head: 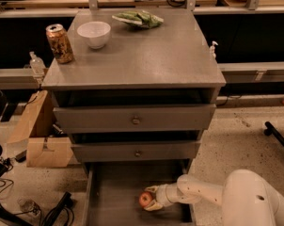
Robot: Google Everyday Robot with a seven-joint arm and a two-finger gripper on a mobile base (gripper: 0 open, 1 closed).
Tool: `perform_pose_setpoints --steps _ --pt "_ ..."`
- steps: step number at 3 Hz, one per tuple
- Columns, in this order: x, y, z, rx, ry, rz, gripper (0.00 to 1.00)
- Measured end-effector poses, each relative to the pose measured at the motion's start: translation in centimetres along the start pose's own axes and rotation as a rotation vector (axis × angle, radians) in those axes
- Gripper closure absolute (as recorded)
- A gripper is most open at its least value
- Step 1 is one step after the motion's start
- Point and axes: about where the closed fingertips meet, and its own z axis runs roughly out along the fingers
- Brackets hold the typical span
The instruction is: Pick apple from bottom drawer and place on counter
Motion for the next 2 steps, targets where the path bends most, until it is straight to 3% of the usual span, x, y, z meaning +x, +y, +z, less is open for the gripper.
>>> perform_pose_setpoints --steps 1,2 --pt "-3.9 0.5 -1.4 -0.044 -0.035 -0.004 0.79" --pt "-5.9 0.7 -1.6 -0.073 -0.036 -0.019 0.99"
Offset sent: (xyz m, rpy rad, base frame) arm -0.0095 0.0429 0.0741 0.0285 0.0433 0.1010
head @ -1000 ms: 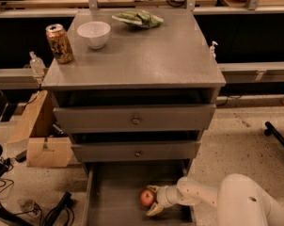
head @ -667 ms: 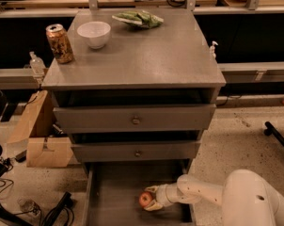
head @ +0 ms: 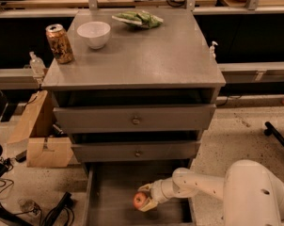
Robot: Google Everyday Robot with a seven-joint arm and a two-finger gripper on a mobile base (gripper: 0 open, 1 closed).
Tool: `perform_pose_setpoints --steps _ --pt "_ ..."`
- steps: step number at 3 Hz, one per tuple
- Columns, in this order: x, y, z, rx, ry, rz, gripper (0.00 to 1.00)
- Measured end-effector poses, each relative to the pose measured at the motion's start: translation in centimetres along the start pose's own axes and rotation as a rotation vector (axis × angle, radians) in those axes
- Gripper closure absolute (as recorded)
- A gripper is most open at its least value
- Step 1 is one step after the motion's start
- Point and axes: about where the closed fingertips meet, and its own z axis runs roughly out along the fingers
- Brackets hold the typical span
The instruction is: Pick apple from bottom drawer and place on counter
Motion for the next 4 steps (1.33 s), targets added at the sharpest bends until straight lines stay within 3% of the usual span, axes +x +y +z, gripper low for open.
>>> perform_pose_setpoints --steps 1,2,3,4 --pt "-0.9 -0.4 -1.1 -0.024 -0.054 0.042 1.0" --pt "-2.9 -1.3 -6.5 -0.031 -0.135 0.088 1.0" --pt "-5.5 -3.0 -16.3 -0.003 -0.207 0.121 1.0" --pt "-8.5 -4.8 -26.2 0.072 -0.243 0.141 1.0"
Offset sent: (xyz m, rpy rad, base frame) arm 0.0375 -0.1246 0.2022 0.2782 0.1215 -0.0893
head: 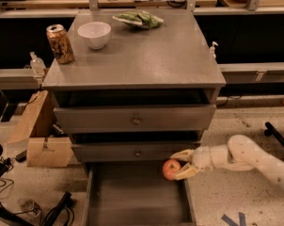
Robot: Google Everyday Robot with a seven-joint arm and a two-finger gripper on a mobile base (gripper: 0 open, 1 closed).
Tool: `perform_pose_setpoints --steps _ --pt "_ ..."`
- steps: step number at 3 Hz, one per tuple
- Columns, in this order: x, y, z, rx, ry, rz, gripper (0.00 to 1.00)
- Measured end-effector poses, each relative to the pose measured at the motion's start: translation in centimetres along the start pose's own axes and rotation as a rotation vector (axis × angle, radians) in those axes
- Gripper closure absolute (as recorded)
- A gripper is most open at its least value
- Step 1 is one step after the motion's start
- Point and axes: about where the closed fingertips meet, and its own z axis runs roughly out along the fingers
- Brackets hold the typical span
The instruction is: Pick apple from bottom drawer and place on counter
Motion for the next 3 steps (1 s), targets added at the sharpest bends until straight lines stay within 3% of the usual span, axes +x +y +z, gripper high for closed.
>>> perform_pose_setpoints --steps 1,3 --pt "-5.0 -1.4 -8.0 0.082 -0.003 0.003 1.0" --pt "-12.8 -3.3 -20.8 0.244 0.054 0.047 1.0"
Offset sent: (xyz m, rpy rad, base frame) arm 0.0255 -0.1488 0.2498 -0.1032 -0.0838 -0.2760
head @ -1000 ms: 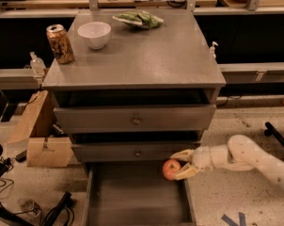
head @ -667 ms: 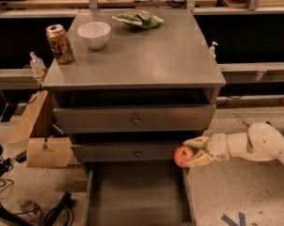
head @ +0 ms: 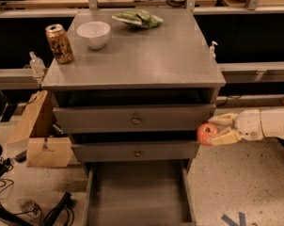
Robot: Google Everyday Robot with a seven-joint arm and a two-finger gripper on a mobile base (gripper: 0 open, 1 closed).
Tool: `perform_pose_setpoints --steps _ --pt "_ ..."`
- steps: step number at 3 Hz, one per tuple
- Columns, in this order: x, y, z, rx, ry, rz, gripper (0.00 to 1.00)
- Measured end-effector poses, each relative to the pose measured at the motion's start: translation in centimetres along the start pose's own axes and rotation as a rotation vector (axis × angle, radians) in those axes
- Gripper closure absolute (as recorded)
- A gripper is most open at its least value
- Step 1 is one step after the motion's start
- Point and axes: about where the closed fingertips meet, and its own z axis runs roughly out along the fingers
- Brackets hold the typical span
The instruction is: Pick apple from bottom drawer and place on counter
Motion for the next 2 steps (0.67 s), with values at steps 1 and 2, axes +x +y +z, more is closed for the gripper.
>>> perform_pose_setpoints --steps 1,2 --pt "-1.3 0.1 0.0 -0.006 0.006 -0.003 1.0" --pt "-6.7 0.7 -2.8 0.0 0.016 -0.008 1.0"
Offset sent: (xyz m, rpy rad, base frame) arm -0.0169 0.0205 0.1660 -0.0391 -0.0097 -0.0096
